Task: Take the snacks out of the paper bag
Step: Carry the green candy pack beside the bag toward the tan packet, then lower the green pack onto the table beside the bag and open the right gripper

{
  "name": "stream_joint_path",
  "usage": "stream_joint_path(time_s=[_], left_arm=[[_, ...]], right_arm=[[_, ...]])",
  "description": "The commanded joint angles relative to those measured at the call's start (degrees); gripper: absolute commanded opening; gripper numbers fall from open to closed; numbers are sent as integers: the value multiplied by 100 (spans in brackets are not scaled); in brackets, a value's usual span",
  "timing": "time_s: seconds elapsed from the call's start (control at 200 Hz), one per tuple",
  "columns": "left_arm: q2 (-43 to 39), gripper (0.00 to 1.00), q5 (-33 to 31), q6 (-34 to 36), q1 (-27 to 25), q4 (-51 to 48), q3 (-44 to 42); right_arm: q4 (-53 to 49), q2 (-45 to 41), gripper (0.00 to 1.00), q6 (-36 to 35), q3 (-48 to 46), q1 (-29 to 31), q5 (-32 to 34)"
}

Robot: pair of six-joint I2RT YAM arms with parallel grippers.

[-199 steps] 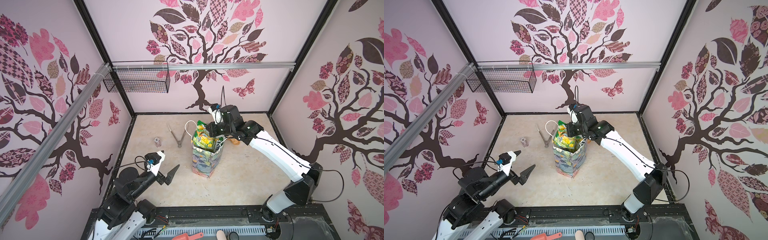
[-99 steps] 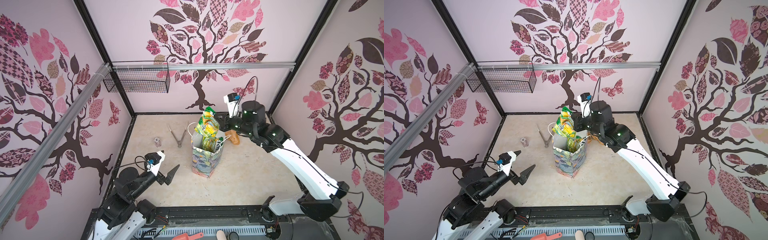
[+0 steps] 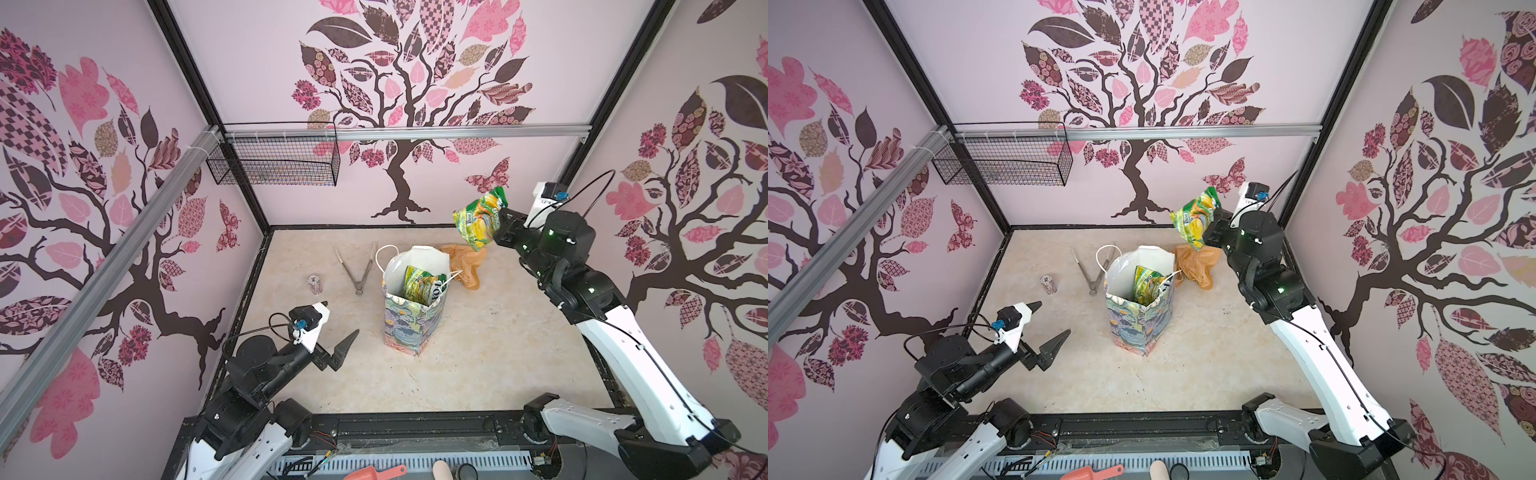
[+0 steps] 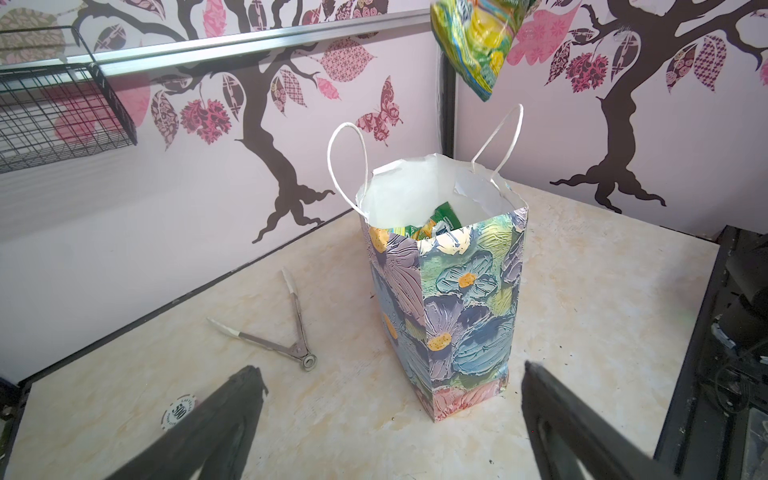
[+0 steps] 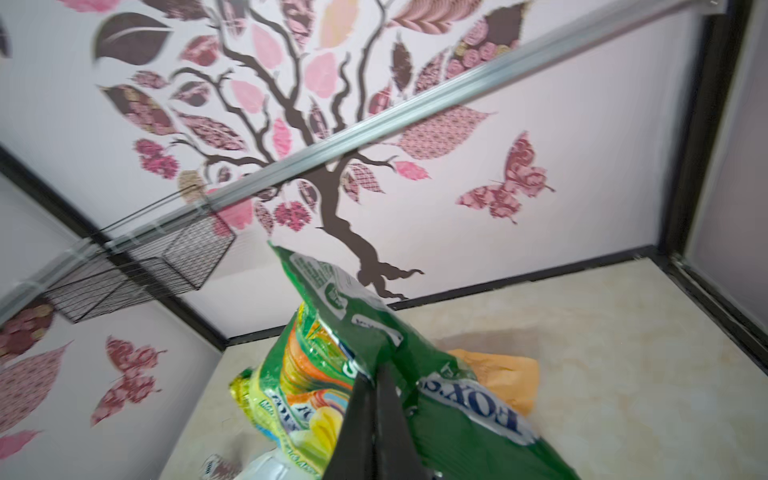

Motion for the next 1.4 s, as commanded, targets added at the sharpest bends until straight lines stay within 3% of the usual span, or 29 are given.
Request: stream_joint_path(time_s=[0.0, 0.115, 0.235, 0.63, 0.935, 0.99, 1.075, 1.235, 1.395], left_arm=[[-37, 98, 343, 71, 24, 156, -145], [15, 99, 1443, 373, 36, 293, -268], [278, 99, 1880, 381, 24, 402, -303], [542, 98, 2579, 448, 20, 673, -493], [611, 99, 2347, 476, 26, 667, -512], [584, 99, 2314, 496, 23, 673, -520], [562, 99, 2278, 520, 26, 672, -541], [603, 99, 2152, 529, 25, 667, -548], [639, 99, 1955, 555, 21, 656, -556]], right_arm=[[336, -184, 0, 472, -396, -309, -23], [489, -146, 0, 570, -957, -433, -13], [615, 17, 0, 663, -1430, -513, -145], [1245, 1077, 0, 850, -2721, -627, -928], [1604, 2002, 0, 902, -3046, -638, -1447], [1613, 2046, 12, 872, -3079, -646, -1457], [1509, 2019, 37, 836, -3090, -646, -1450], [1067, 1529, 64, 710, -3006, -647, -1236], [655, 391, 78, 571, -2991, -646, -1350]])
